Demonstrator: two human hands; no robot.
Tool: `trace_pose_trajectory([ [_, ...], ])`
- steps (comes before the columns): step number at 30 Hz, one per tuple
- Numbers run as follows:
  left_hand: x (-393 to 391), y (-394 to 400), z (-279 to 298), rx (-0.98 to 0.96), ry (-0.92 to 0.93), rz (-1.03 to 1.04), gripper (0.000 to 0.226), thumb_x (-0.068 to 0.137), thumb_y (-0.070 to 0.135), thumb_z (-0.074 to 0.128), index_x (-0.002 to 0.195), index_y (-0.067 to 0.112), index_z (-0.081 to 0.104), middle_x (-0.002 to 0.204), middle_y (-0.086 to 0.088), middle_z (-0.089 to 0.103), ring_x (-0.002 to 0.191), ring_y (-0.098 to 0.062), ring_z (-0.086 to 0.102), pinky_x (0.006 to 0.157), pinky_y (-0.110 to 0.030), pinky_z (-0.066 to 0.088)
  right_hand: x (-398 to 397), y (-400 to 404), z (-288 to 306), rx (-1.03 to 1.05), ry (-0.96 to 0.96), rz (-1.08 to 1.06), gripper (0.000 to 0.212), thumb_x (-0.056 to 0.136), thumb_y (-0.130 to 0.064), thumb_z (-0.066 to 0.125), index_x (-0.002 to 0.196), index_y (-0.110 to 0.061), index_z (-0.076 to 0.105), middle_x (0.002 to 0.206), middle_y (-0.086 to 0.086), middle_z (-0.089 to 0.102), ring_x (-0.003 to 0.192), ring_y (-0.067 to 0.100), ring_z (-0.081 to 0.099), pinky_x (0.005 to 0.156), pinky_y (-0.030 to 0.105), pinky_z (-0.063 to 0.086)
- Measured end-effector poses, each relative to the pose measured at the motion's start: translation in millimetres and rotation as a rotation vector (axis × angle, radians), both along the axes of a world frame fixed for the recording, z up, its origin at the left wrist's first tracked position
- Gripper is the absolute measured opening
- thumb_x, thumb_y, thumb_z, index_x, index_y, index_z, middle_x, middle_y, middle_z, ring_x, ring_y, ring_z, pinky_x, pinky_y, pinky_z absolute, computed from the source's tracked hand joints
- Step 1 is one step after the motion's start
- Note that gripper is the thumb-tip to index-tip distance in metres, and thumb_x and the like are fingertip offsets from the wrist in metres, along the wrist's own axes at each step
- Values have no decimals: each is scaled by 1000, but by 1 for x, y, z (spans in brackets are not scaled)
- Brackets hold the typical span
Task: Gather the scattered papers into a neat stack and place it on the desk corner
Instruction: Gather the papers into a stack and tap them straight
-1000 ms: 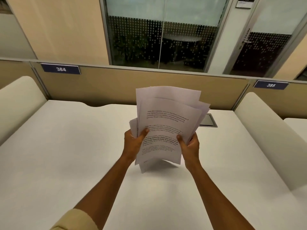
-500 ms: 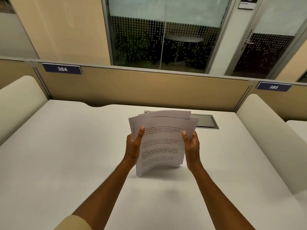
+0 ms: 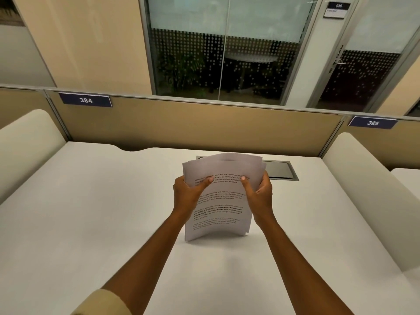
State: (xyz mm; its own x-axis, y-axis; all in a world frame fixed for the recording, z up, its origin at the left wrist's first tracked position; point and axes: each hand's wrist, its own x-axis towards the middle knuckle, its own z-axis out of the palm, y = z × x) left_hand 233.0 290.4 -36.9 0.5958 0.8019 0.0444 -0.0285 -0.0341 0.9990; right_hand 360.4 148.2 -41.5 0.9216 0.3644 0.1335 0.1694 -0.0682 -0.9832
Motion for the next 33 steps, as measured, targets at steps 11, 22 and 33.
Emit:
trace_pose_trajectory([
  [11, 2, -14, 14, 43, 23, 280, 60, 74, 82, 36, 64, 27, 60, 61, 8, 66, 54, -14, 66, 45, -16, 46, -10, 3, 28, 142, 23, -152, 56, 79, -70, 48, 107, -22, 49, 94, 3, 67, 80, 16, 67, 59, 23, 55],
  [22, 6, -15, 15, 24, 39, 356, 51, 81, 71, 36, 66, 28, 60, 70, 1, 68, 65, -22, 68, 60, -27, 52, -16, 9, 40, 23, 137, -275, 46, 77, -72, 49, 87, -27, 49, 81, -2, 64, 69, 12, 62, 50, 20, 45],
  [33, 8, -15, 11, 99, 37, 394, 56, 82, 72, 39, 58, 25, 56, 61, 3, 64, 58, -20, 64, 54, -23, 48, -15, 9, 35, 13, 62, -311, 29, 85, -54, 41, 81, -27, 50, 71, -6, 62, 63, 9, 61, 45, 13, 42],
])
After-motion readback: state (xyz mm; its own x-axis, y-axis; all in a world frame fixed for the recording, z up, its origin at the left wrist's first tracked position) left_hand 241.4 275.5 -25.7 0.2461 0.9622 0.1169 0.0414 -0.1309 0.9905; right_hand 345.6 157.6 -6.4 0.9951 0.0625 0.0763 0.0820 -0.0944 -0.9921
